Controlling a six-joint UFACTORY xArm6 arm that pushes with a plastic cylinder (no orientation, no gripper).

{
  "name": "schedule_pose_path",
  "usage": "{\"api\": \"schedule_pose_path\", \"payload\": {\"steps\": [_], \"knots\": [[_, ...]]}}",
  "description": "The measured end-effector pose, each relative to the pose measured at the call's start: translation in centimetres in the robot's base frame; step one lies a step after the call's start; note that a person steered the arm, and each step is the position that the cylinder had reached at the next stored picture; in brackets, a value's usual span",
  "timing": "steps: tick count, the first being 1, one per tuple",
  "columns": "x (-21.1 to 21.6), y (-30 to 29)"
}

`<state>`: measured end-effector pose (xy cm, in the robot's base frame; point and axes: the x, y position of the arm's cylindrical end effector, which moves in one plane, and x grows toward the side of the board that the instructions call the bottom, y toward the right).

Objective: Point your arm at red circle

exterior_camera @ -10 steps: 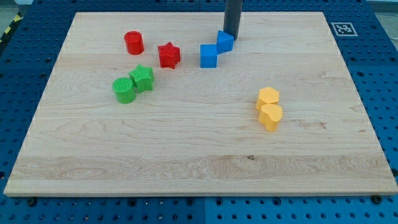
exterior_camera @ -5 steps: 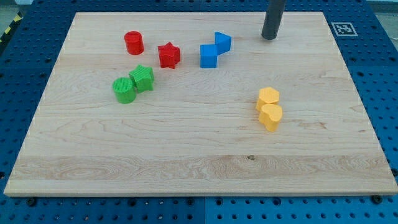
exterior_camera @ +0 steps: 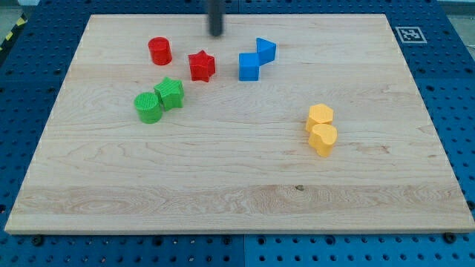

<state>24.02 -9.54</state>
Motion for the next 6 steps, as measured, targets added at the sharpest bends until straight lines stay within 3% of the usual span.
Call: {"api": "schedule_pose_path", "payload": {"steps": [1,3,6], "knots": [[0.0,-7.7],[5.3,-10.8],[5.3,-8.1]]}}
